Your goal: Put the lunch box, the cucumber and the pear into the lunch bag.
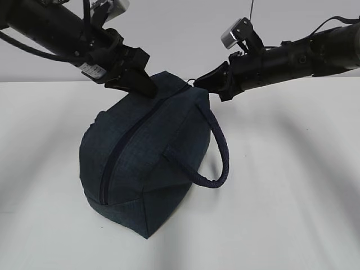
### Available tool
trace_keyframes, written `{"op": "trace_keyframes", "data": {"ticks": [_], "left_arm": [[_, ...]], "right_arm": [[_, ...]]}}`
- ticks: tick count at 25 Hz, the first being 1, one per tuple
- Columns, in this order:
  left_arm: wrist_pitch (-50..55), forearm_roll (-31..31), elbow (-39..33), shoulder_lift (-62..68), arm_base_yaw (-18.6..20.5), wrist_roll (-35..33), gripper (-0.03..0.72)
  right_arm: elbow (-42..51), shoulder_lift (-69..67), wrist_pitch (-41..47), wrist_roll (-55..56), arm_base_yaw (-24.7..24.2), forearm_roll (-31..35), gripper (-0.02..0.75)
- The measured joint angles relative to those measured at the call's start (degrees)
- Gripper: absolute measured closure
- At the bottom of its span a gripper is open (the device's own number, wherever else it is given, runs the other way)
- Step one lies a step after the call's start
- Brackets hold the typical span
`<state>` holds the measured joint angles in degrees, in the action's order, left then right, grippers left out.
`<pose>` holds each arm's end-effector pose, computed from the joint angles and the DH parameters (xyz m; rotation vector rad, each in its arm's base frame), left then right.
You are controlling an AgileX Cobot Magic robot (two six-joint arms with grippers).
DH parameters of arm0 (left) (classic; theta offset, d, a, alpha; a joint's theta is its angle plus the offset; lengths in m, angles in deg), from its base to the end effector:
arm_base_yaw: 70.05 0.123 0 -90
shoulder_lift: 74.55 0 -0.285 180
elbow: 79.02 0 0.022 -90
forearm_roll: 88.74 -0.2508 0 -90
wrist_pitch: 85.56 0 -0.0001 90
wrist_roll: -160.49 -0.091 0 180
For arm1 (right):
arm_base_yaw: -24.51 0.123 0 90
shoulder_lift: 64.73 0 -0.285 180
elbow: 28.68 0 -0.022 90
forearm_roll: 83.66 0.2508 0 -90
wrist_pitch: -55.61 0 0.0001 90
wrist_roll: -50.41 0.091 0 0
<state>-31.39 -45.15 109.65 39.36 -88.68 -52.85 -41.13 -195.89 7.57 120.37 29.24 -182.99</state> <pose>0.3633 -0.1762 0.2733 0.7139 2.4817 -0.8659 0.4592 0.1049 0.1975 -1.0670 1.7703 0.6127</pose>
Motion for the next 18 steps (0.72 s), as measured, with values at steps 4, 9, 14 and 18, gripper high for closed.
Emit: {"op": "trace_keyframes", "data": {"ticks": [4,9,14,18], "left_arm": [[0.75,2.38,0.00,-0.11,0.00,-1.89,0.674],[0.98,2.50,-0.05,-2.01,0.00,-2.52,0.675],[1.05,2.30,-0.05,-3.31,0.00,-2.63,0.675],[1.30,2.59,-0.05,-3.44,0.00,-2.81,0.677]], "right_arm": [[0.00,0.00,0.95,0.00,0.00,-0.63,0.738],[0.00,-0.13,1.70,0.00,0.00,-1.53,0.738],[-0.18,-1.83,2.00,0.00,0.00,-1.46,0.738],[-0.18,-3.15,2.92,0.00,0.18,-1.46,0.738]]}}
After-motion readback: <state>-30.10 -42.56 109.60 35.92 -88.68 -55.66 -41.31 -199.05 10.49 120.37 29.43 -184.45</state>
